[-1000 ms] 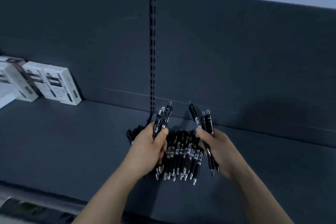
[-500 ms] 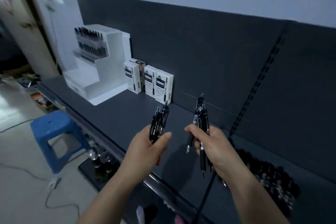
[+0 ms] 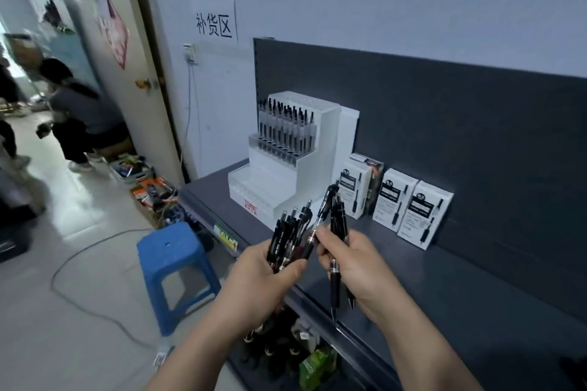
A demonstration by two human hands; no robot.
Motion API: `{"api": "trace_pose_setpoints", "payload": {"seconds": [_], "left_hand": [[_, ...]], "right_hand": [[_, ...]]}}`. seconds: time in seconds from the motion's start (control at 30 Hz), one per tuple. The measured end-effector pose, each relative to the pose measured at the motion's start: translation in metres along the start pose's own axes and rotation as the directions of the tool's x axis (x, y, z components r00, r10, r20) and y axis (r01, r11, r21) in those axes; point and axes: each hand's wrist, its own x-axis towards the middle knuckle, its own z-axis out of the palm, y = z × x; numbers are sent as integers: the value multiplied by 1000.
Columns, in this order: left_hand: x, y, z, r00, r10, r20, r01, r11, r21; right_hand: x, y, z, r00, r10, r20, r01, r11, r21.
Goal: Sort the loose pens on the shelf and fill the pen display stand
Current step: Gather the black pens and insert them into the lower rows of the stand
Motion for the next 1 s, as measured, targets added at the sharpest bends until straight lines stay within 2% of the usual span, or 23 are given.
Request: {"api": "trace_pose_setpoints", "payload": {"seconds": [0.27, 0.47, 0.6, 0.7, 0.77, 0.87, 1.0], "left_hand": [[72, -20, -33, 998, -58, -20, 57, 997, -47], [135, -24, -53, 995, -87, 43, 91, 991, -98], [164, -34, -65, 983, -134, 128, 145, 987, -76], [182, -40, -78, 984, -142, 112, 154, 982, -108], [197, -46, -89, 984, -151, 95, 164, 976, -143], [221, -57, -105, 980, -171, 102, 188, 963, -195], [256, -72, -130, 986, -138, 97, 153, 973, -174]], "right_hand": [[77, -19, 27, 998, -66, -18, 66, 998, -22], [140, -29, 32, 997, -54, 55, 46, 989, 142], [174, -27, 34, 998, 4, -70, 9, 984, 177], [194, -28, 40, 994, 9, -105, 11, 982, 187], [205, -28, 46, 992, 4, -128, 17, 987, 158], [220, -30, 59, 974, -58, -217, 58, 998, -7], [239, -35, 84, 926, -155, -344, 121, 985, -120]]}}
